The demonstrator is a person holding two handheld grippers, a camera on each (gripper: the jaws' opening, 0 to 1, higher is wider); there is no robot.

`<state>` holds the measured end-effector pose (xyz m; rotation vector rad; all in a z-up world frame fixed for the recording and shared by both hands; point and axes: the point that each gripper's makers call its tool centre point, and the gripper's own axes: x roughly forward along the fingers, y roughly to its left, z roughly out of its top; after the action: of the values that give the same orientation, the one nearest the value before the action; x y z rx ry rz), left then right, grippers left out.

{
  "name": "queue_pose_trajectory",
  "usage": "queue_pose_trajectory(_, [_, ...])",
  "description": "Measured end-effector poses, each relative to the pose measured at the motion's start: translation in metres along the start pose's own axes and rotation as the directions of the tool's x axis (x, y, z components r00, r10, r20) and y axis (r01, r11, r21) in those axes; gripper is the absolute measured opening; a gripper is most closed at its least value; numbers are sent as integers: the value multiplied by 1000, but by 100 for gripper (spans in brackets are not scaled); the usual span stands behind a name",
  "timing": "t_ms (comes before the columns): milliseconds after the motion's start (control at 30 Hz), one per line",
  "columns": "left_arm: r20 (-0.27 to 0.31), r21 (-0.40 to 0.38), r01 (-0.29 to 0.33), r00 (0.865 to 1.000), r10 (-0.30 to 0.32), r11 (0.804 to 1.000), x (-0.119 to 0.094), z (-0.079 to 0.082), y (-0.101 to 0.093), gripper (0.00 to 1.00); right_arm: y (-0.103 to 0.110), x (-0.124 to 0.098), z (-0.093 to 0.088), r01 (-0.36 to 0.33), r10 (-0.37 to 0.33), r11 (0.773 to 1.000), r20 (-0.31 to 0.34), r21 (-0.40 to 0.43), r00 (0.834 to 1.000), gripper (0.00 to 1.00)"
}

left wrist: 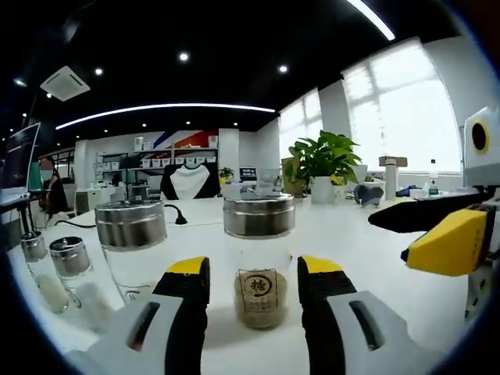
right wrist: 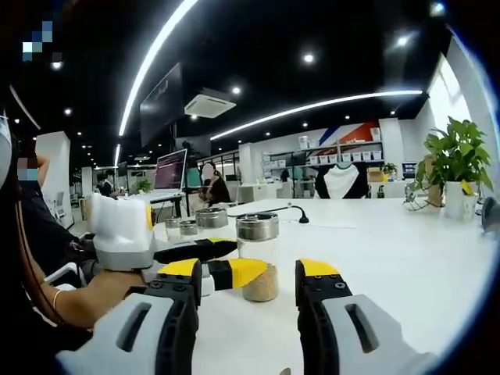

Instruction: Rotate the seasoning bottle until the label or dispensing opening points toward the visible target arrow and the bottle remains upright within the marked orientation range

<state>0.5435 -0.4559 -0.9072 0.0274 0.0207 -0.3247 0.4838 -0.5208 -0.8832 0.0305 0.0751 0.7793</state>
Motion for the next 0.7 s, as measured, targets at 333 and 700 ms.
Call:
queue_pose_trajectory(333, [9, 43, 4, 1000, -4, 999, 2, 0, 4, 47, 9, -6, -3, 3, -3, 1000, -5, -11, 1000, 48])
queue_pose_trajectory(700, [-21, 57, 97, 995, -96, 994, 22, 0, -4, 43, 3, -12, -1, 19, -20, 1000, -13, -14, 1000, 48])
